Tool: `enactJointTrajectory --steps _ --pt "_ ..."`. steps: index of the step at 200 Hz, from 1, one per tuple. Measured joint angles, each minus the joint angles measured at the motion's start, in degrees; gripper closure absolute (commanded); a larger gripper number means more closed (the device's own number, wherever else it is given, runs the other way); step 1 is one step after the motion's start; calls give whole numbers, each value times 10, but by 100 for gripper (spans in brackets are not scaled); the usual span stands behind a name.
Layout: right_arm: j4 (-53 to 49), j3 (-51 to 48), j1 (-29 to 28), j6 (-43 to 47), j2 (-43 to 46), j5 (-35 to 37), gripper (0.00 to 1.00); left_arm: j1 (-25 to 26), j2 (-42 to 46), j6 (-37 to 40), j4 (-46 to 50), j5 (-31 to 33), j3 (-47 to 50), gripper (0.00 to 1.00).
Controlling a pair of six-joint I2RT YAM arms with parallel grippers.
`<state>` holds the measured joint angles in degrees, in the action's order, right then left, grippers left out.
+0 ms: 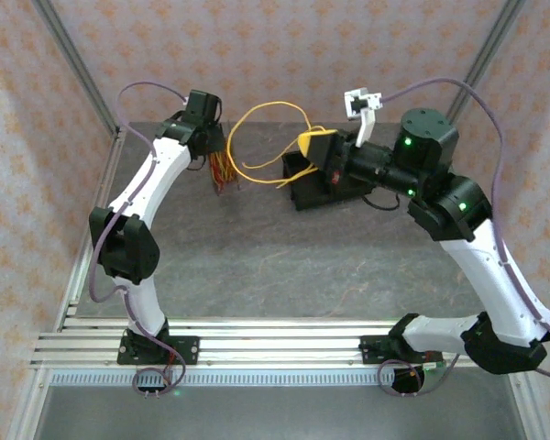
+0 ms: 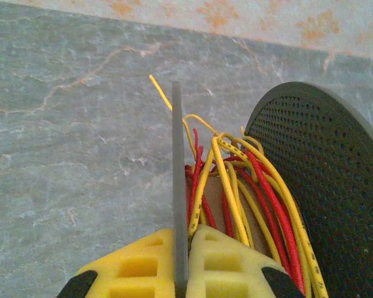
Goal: Wrap the cables
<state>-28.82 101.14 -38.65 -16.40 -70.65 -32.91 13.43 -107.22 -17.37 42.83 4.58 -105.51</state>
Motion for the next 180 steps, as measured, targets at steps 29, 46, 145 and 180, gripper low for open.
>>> enactJointTrajectory --steps 29,46,145,180 --pt "52 8 -1 -41 -39 8 100 23 10 24 -9 -1 38 100" --pt "64 23 0 -51 -61 31 100 34 23 35 -16 -2 63 100" --pt "61 191 70 -127 -204 160 100 91 167 94 -108 -27 209 100" --pt "61 241 80 -170 -271 160 100 120 173 113 -112 -22 231 100"
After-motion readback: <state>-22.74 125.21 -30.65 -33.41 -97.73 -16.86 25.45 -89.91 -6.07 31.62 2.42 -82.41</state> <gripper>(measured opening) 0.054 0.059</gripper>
